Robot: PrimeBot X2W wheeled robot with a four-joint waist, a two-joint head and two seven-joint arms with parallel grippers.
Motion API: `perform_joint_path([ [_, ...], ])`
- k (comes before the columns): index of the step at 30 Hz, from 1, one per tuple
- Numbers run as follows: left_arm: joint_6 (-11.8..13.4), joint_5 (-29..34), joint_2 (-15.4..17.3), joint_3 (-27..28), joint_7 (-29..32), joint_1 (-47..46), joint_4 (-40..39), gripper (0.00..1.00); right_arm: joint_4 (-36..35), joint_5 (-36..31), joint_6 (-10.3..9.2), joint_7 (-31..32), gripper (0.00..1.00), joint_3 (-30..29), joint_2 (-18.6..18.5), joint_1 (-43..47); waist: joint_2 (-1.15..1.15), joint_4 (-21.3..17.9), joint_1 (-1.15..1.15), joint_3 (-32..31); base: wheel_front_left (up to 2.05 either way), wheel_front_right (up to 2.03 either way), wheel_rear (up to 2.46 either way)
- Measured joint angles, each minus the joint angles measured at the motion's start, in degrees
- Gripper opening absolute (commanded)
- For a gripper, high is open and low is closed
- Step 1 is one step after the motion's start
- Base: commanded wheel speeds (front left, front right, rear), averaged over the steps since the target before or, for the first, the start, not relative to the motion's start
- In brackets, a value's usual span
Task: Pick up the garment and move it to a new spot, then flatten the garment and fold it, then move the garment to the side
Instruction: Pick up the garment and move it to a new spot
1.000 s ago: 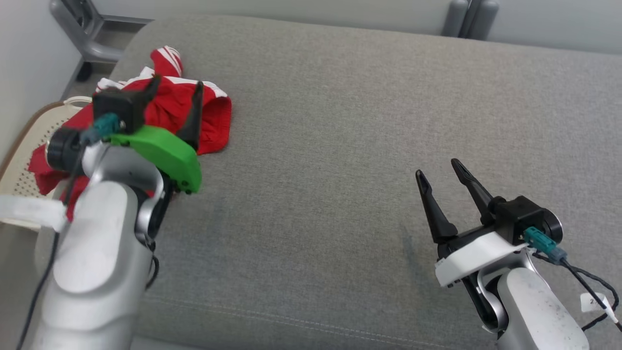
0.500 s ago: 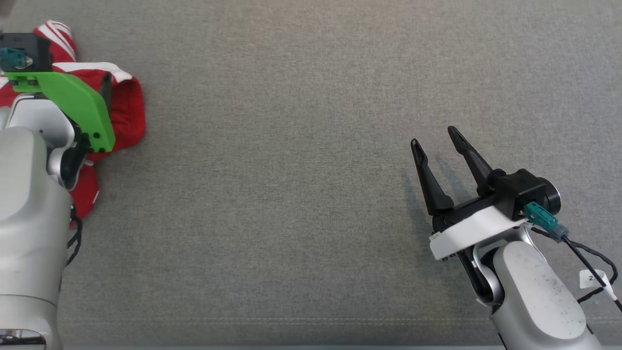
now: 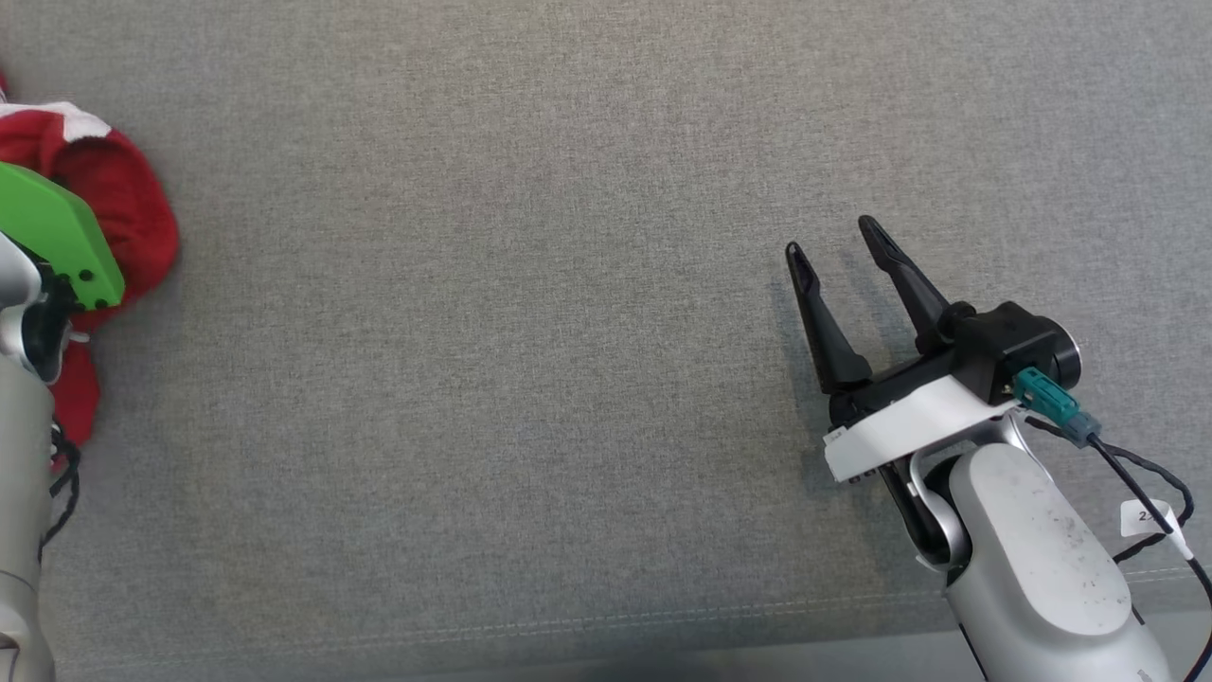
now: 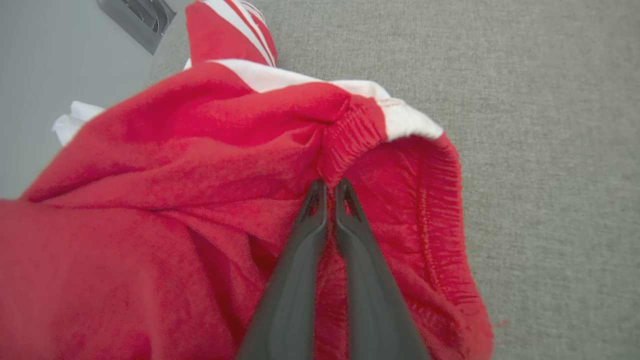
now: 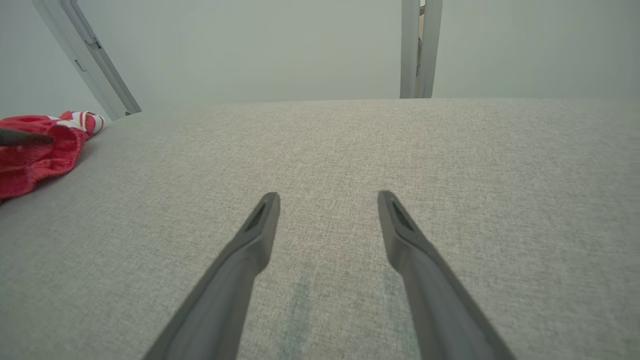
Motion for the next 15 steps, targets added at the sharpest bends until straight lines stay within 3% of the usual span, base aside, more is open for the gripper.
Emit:
perform_joint_path([
  [9,2.50,2.52,1.85,-0.91,-13.08,-3.95,-4.21,0.00,-0.29,0.02,0.00,-0.01,1.00,-1.46,0.27,1.31,0.00,0.92,0.00,-2.32,0.00,0.00,0.00],
  [15,4.13,3.64,2.29,-1.41,-17.67,-4.69,-10.70,0.00,-0.45,0.02,0.00,-0.01,1.00,-1.80,0.71,2.47,0.00,1.60,-0.01,-5.34,0.00,0.00,0.00],
])
